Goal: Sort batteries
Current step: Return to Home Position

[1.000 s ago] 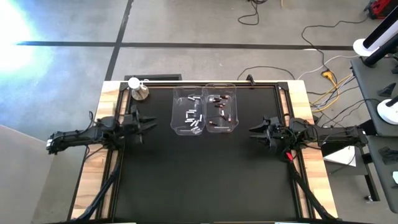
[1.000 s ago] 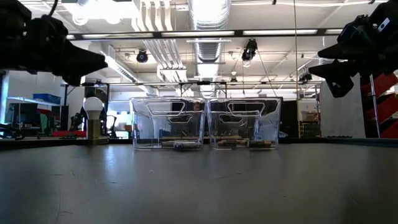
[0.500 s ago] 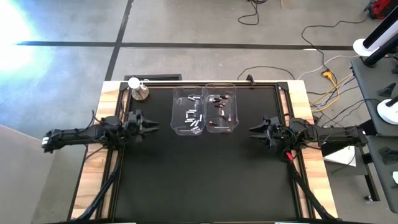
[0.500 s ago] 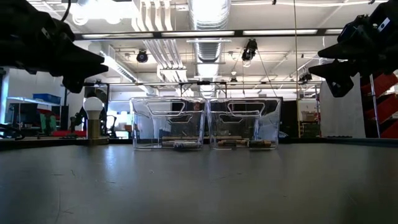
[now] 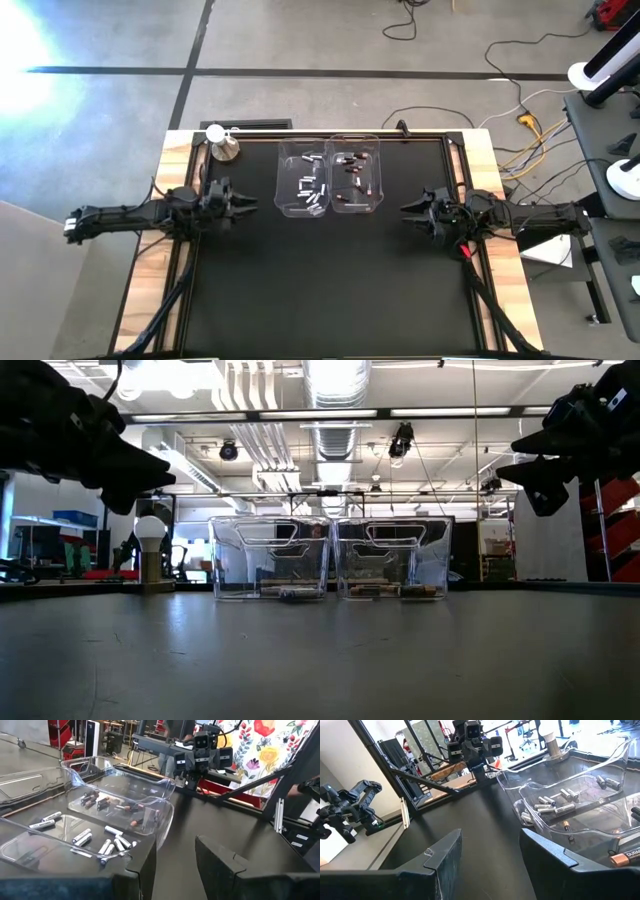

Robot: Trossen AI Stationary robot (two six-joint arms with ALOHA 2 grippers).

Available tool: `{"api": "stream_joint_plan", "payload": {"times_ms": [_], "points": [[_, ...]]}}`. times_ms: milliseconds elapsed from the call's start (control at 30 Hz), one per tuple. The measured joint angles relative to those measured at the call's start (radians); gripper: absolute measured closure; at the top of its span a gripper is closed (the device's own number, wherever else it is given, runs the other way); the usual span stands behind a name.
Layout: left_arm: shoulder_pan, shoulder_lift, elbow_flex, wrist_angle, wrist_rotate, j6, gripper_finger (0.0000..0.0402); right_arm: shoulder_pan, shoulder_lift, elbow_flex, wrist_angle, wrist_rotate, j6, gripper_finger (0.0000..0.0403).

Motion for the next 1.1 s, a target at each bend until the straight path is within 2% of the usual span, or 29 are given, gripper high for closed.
{"api": "stream_joint_plan", "payload": {"times_ms": [1100], "points": [[0.0,0.06,0.002,0.001,0.001,0.0,0.0285,0.0,0.0,0.0,0.0,0.0,0.0,0.0211]]}}
